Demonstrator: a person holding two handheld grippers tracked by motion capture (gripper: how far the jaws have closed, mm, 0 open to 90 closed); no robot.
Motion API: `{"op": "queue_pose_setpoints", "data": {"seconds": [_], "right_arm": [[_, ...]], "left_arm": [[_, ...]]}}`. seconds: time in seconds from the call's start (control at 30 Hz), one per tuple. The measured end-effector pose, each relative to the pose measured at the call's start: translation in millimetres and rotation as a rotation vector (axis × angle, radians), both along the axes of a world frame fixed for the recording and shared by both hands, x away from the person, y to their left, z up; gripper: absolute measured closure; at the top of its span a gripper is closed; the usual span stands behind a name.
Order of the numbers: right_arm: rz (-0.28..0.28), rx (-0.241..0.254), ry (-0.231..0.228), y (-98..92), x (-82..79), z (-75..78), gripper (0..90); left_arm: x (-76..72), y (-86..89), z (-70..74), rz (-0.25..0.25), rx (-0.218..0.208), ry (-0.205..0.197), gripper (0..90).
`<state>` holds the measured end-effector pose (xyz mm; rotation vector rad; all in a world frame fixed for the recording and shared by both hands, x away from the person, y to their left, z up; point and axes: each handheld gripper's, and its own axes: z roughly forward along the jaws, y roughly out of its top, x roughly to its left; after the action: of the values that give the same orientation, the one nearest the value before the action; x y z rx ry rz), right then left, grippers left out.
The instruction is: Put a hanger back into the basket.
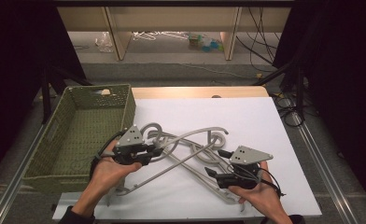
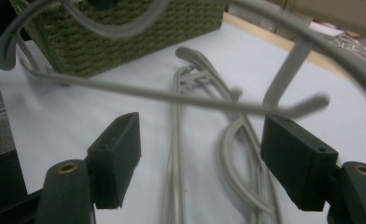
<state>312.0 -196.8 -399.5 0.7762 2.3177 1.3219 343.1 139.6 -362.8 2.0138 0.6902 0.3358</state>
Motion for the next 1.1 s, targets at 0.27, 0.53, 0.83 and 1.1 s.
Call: {"op": "queue_pose_setpoints", "data": {"seconds": [0.27,0.53,0.83,1.1], "right_arm": [[-0.029,0.009,0.044,-7.9,-2.1,-14.9,25.9],[-0.021,0.007,0.052,-8.2,-2.2,-16.3,25.5],[-0.029,0.007,0.052,-9.5,-1.8,-17.5,25.5],[-0.030,0.005,0.055,-10.1,-1.6,-17.8,24.4]], "left_arm": [[3.1,18.5,37.2,0.038,-0.071,-0.008,79.0],[4.1,30.4,79.8,0.052,-0.061,-0.029,79.0],[17.0,60.2,98.4,0.139,-0.025,-0.050,79.0],[35.4,98.6,101.4,0.235,-0.004,-0.074,79.0]]}}
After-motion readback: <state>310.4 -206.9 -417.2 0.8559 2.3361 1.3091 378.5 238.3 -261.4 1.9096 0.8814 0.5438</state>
